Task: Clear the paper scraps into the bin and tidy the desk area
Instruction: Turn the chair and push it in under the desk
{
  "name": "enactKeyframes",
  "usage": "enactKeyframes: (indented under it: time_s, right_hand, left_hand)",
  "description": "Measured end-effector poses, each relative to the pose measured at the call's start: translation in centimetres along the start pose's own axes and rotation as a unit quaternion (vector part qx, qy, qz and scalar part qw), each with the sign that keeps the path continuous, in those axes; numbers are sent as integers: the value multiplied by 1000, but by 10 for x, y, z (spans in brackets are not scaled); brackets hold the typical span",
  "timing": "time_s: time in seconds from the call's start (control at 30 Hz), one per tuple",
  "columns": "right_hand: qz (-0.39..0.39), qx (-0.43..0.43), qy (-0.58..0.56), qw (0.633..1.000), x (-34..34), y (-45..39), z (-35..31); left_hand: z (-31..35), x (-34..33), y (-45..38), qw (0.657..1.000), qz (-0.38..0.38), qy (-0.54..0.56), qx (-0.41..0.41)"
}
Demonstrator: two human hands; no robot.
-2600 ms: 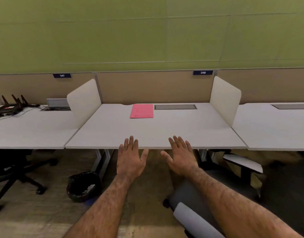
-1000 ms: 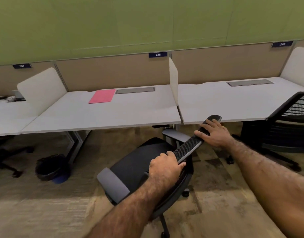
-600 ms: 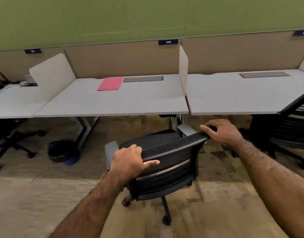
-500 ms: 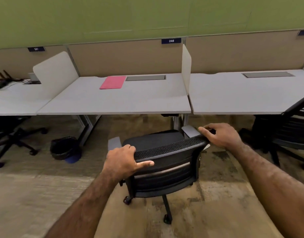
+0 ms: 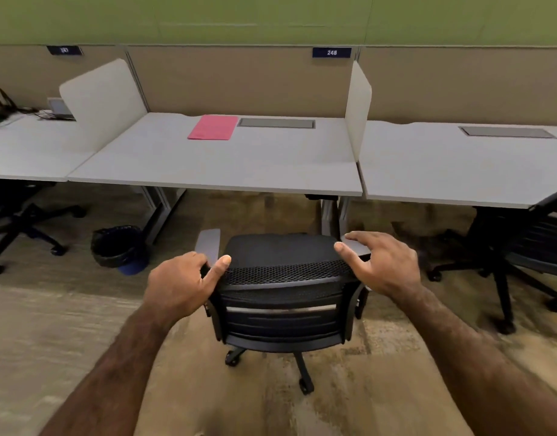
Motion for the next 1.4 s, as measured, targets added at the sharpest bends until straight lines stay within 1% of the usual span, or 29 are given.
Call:
enactKeyframes:
  time_s: [0.17,0.3,0.37,0.5,0.73,0.9,1.03,1.2,1.4]
  right_hand:
    - [-3,-15,7,1000,-16,1,-33]
    - [-9,1,22,1000,-29,-4,-57]
    - [-21,8,30,999,-37,-10,-70]
    - [-47,8,48,998,-52,-24,-94]
    - [-61,14,114,992,-80,-51,-138]
    - [-88,-3,121,989,-103,-73,-169]
    - [-104,-32,113,988,-120,-91,-192]
    - [-96,-50,107,988,-138,-113,-215]
    - [-99,-55,101,988,-149,-140,-222]
  left_hand:
    - [-35,1,2,1000,11,-4,24]
    - [-64,2,-2,998,15,-36,40]
    - [-79,2,-6,999,12,-36,33]
    - [-109,-1,-20,999,-30,-16,6]
    - [-162,-7,-47,997,-74,-20,-1]
    - [-203,-13,-74,998,-60,-18,-9]
    - [-232,-15,-98,999,-30,2,-12]
    - [-263,-21,-129,999,-22,6,-23]
    - [-277,-27,-162,999,-10,3,-38]
Point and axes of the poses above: each hand's wrist, its own y-axis away from the middle knuckle, its own x-axis out of the back of the hand, z = x × y, the point moved 1 cm from there along -y, towards the middle knuckle, and after that the axes turned 7 degrees about -y, right-handed, at the moved point
